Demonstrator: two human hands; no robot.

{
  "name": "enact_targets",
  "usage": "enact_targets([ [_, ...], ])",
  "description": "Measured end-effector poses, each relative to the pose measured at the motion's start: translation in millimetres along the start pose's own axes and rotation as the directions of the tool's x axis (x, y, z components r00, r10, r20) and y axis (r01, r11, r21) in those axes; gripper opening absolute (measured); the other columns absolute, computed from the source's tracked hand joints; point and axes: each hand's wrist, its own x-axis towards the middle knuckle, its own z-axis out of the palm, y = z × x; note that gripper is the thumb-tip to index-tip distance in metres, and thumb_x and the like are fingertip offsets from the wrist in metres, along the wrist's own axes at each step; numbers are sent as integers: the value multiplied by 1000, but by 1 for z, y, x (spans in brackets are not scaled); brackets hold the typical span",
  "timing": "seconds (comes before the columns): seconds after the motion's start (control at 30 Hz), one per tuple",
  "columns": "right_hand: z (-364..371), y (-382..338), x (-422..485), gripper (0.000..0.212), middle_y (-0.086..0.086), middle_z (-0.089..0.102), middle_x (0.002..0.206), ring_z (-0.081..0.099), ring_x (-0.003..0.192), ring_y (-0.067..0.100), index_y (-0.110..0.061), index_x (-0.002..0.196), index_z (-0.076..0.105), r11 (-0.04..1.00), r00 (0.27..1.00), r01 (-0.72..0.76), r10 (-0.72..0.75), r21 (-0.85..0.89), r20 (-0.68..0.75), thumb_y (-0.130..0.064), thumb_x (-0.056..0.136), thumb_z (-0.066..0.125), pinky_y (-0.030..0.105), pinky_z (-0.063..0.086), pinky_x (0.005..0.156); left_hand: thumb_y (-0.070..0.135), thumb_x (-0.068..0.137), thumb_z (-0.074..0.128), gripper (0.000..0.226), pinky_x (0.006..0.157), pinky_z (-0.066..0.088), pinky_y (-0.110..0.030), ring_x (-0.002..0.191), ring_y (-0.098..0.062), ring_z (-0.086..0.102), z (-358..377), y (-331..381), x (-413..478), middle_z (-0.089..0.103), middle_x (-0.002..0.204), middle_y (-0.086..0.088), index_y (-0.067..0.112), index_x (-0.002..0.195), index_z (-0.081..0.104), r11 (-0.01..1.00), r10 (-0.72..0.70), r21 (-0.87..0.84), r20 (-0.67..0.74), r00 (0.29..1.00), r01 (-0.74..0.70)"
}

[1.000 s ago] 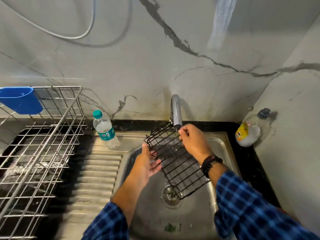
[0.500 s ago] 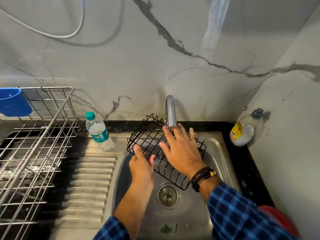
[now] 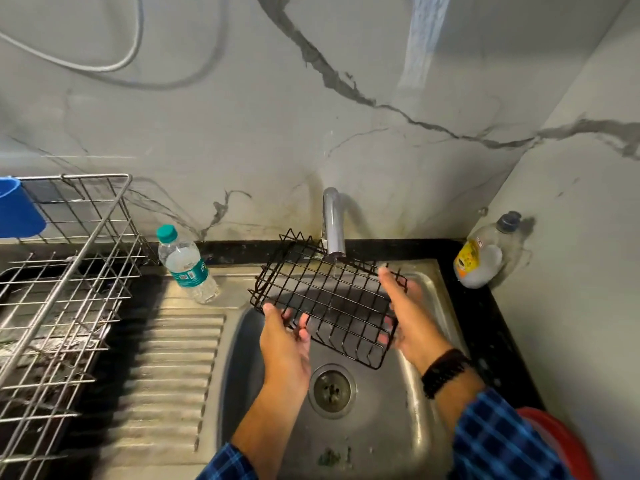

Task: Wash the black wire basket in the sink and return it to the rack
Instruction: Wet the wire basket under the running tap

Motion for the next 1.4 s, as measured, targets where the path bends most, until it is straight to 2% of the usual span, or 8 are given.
enact_targets([
  [0.1, -18, -2, 7, 79, -4, 56, 128, 55, 107, 12, -35, 140, 45, 990, 990, 123, -117, -74, 77, -56, 73, 82, 42, 53, 89, 32, 101, 55, 29, 50, 58, -19, 75, -16, 65, -15, 4, 7, 64, 115, -13, 4, 106, 62, 986, -167, 14, -12, 986, 167],
  [0.23, -27, -4, 5, 28, 1, 43, 63, 37, 50, 8, -16, 99, 63, 929, 926, 339, -357, 150, 125, 5, 98, 45, 27, 34, 50, 42, 104, 43, 51, 55, 63, -38, 100, -38, 65, -42, 16, 20, 55, 136, -28, -6, 117, 56, 972, -236, -9, 1, 972, 236],
  [0.47, -32, 4, -10, 21, -7, 36, 57, 28, 48, 8, -20, 70, 57, 862, 827, 481, -385, -160, 410, -8, 82, 45, 20, 24, 44, 68, 96, 34, 75, 75, 61, -52, 106, -40, 68, -37, 41, 20, 59, 135, -20, 8, 139, 48, 882, -334, 395, 143, 932, 256],
  [0.83, -37, -6, -46, 25, -2, 36, 52, 35, 52, 17, -19, 59, 35, -275, 358, 890, -74, -364, 931, -21, 81, 48, 17, 29, 71, 79, 50, 79, 138, 82, 44, -80, 138, -53, 35, -46, 31, 18, 17, 163, -23, 23, 159, 15, 801, -493, 413, 46, 869, 433],
  [1.03, -61, -5, -40, 9, -12, 46, 72, 46, 70, 11, -33, 81, 57, -584, 187, 784, -99, -210, 977, -30, 89, 54, 31, 39, 86, 28, 88, 75, 56, 59, 61, -52, 98, -45, 69, -36, 35, 30, 57, 128, -32, 5, 133, 51, 837, -350, 451, 2, 937, 311],
  [1.2, -93, -11, 0, 41, -5, 61, 108, 57, 113, 16, -29, 106, 67, -651, 416, 642, -146, -404, 897, -3, 79, 52, 53, 27, 119, -17, 96, 39, 47, 79, 53, -51, 85, -39, 68, -11, 22, 22, 57, 112, -33, 17, 127, 45, 938, -265, 236, 22, 964, 253],
  [1.33, -92, -5, 5, 64, 0, 30, 159, 6, 153, 15, -21, 137, 50, -372, 683, 612, -196, -698, 703, 6, 80, 41, 37, 0, 124, -24, 91, 38, 60, 77, 53, -54, 85, -41, 68, -1, -6, 18, 51, 124, -36, 22, 128, 43, 958, -270, 107, 26, 962, 266],
  [1.4, -70, 1, 6, 48, -2, 43, 151, 25, 148, 14, -21, 128, 55, -218, 701, 591, -338, -776, 628, 1, 87, 43, 31, 22, 121, -21, 92, 41, 59, 73, 56, -55, 85, -40, 70, 0, -25, 16, 52, 127, -34, 21, 133, 42, 950, -303, 86, 38, 952, 299],
])
